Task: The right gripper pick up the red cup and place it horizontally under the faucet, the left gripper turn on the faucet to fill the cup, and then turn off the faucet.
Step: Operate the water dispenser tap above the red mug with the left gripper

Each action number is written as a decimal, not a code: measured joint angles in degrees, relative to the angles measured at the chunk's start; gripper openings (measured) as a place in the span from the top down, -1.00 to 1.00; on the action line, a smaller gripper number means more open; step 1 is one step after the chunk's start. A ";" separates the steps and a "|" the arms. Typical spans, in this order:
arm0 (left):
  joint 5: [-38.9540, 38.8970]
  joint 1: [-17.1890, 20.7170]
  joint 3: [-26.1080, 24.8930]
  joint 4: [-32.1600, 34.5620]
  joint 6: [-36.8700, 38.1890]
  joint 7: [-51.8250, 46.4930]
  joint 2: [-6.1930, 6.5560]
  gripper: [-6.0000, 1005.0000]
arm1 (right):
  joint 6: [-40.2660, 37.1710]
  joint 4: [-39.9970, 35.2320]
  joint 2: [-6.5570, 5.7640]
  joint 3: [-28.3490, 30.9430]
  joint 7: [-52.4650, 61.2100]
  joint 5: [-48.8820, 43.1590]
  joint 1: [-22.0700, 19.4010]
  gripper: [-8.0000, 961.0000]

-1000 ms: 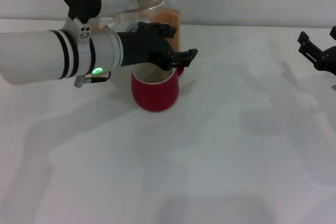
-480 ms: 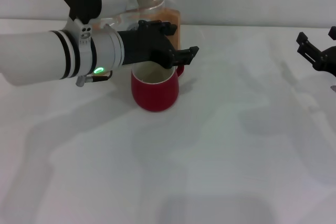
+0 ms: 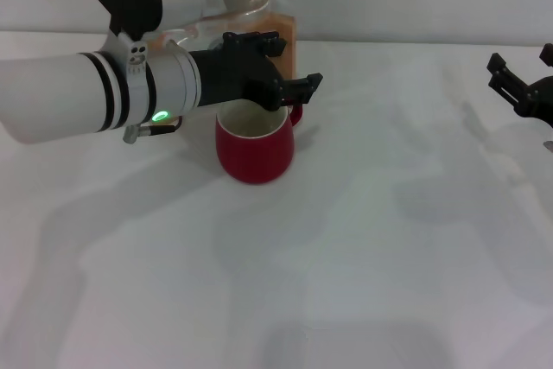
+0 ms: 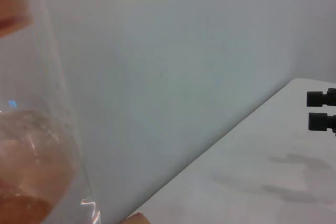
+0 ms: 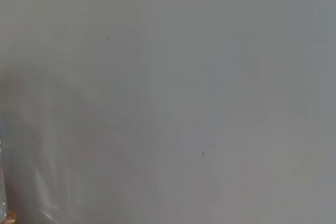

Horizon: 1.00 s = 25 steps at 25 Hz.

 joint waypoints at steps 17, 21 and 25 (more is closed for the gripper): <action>-6.29 0.25 0.28 0.15 0.62 5.31 -0.08 -0.51 | 0.25 -0.05 0.00 0.00 0.03 0.00 -0.30 -0.79; -12.35 2.22 0.45 0.27 0.17 11.33 -0.08 -0.51 | 0.32 -0.35 0.00 0.00 0.03 0.00 -0.35 -0.79; -23.09 5.27 1.89 -0.44 0.01 20.84 -0.09 -0.51 | 0.40 -0.43 0.00 0.00 -0.34 -0.01 -0.38 -0.79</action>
